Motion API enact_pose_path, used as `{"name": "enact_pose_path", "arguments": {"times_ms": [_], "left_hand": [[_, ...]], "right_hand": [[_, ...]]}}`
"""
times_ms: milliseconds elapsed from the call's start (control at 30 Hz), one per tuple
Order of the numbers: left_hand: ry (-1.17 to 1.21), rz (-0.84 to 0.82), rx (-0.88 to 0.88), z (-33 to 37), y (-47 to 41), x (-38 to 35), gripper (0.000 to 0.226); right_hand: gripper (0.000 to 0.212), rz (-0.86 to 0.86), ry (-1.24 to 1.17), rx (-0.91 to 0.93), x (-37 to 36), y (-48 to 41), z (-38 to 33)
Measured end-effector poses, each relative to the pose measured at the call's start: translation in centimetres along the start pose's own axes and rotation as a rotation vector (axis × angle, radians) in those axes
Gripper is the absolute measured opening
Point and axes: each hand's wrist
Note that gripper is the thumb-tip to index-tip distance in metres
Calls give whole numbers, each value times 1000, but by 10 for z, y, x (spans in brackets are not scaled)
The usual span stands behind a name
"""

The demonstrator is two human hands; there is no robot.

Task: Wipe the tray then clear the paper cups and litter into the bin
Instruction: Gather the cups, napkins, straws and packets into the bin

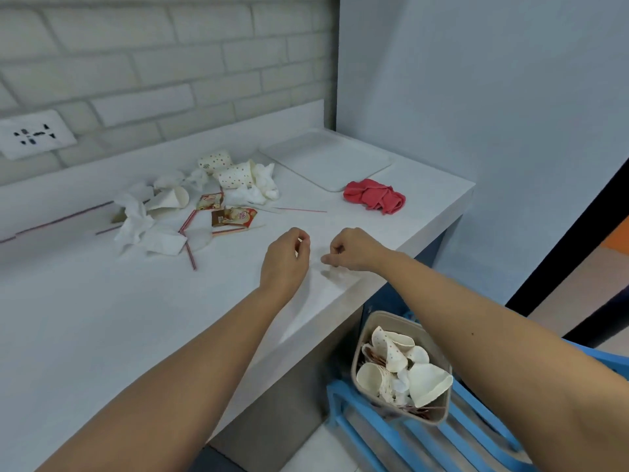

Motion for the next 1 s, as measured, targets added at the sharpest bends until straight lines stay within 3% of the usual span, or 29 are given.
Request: {"name": "enact_pose_path", "arguments": {"times_ms": [267,533,800,1000], "left_hand": [[-75,94,134,-79,-10,82,21],[-143,147,227,-158,-20,161,19],[-239,163,260,-213,-42,214,19],[-351,105,232,-236,-64,222,28]], "right_hand": [[40,-43,21,80,-32,-45,-91],[23,-78,33,180,-64,-87,-173],[15,14,58,243,-90,-120,-222],[28,16,113,229,-104,-139,-237]]}}
Point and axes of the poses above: each hand's wrist, its own y-axis away from the middle knuckle, its own x-axis out of the back of the hand, z = x × y, and after that the axes turned 1 degree about z, right-handed
